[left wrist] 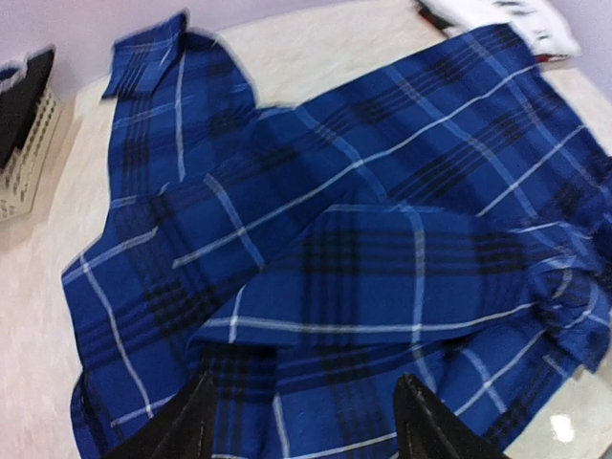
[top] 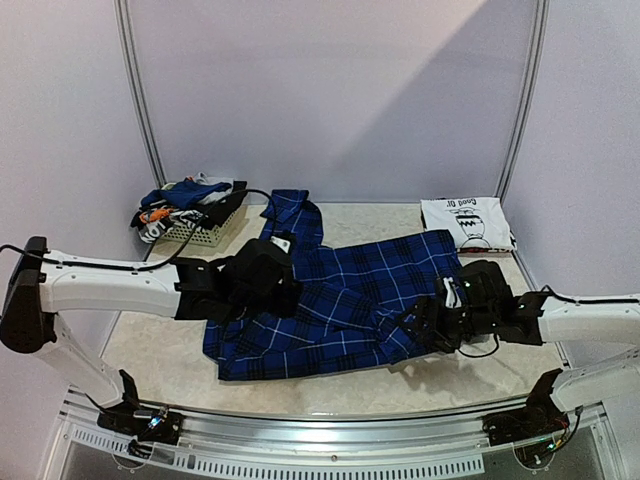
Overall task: Fold and stack the mixed laundry pile
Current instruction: Fold the flattened shirt at the center of the board.
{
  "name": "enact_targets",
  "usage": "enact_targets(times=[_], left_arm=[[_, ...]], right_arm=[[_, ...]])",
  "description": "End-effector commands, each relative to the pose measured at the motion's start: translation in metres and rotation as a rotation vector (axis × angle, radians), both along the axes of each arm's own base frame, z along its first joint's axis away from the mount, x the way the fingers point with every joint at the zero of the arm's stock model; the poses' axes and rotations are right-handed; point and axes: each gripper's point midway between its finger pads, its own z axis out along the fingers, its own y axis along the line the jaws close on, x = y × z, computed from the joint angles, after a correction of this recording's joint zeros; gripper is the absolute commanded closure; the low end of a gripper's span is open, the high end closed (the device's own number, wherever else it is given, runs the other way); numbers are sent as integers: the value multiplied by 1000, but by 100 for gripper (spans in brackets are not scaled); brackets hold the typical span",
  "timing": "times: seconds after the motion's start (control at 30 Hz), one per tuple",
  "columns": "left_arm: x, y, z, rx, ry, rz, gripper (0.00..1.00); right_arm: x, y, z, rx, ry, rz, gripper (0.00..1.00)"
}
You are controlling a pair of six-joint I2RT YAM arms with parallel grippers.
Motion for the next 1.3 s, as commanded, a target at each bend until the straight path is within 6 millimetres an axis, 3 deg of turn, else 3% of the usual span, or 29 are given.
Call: enact_targets(times=[0.0, 0.13, 0.4, 0.8, 0.97, 1.13, 1.27], left_arm=[[6, 21, -14, -2, 24, 46, 40], [8, 30, -26, -2, 40, 66, 46], [6, 35, -49, -4, 78, 83, 58], [-8, 47, -78, -17, 133, 92, 70], [-11, 48, -89, -28, 146, 97, 73], [-12, 47, -96, -39, 157, 94, 75], [-12, 45, -100, -47, 159, 93, 77]], right_arm=[[-13, 17, -13, 59, 60, 42, 13], [-21, 12, -27, 50, 98, 24, 15], [-27, 9, -34, 57, 100, 4, 16], [-17, 15, -20, 97, 41, 0, 29], [-12, 18, -18, 109, 21, -2, 38], [-10, 18, -24, 106, 21, -19, 60], [-5, 14, -26, 90, 4, -47, 70]])
